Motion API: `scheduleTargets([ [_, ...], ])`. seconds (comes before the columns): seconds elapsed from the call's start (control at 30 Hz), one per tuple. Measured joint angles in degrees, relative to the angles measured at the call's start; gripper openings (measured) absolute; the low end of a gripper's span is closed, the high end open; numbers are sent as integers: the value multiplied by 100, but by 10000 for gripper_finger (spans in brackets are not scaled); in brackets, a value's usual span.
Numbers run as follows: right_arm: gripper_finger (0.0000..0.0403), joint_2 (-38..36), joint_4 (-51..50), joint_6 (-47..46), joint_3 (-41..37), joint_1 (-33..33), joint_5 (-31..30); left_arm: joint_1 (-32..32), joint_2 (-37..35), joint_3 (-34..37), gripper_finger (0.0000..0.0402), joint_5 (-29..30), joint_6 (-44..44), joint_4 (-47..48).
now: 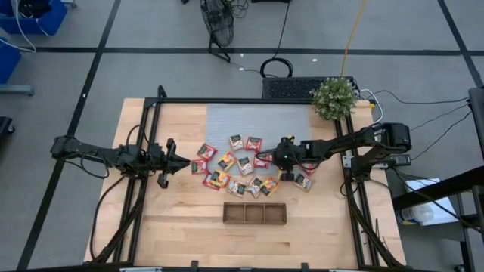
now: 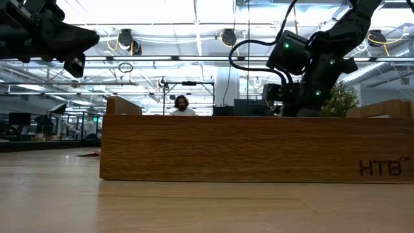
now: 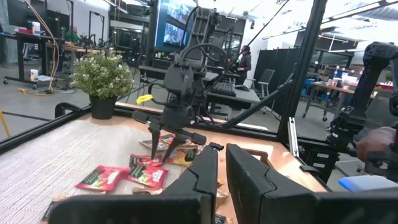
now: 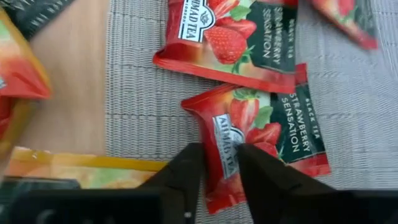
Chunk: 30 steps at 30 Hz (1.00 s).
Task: Pick & Place Tea
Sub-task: Put the red tea bag into the left section of the wooden organizer
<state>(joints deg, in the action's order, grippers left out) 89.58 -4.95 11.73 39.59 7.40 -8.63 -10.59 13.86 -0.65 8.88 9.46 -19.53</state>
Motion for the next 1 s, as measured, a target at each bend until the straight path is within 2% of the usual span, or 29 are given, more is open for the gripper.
scheduleTargets([
  [0.17,14,-4,26,70,0,-3,-98,0,-1,0,35,0,1,0],
  [0.37,18,-31,36,198,0,-277,-305,0,-1,-2,35,0,1,0],
  [0.73,5,-35,38,921,321,-1014,-1675,0,0,-2,35,0,0,0],
  [1.0,5,-39,139,1322,505,-1468,-3227,0,-1,0,35,0,-1,0],
])
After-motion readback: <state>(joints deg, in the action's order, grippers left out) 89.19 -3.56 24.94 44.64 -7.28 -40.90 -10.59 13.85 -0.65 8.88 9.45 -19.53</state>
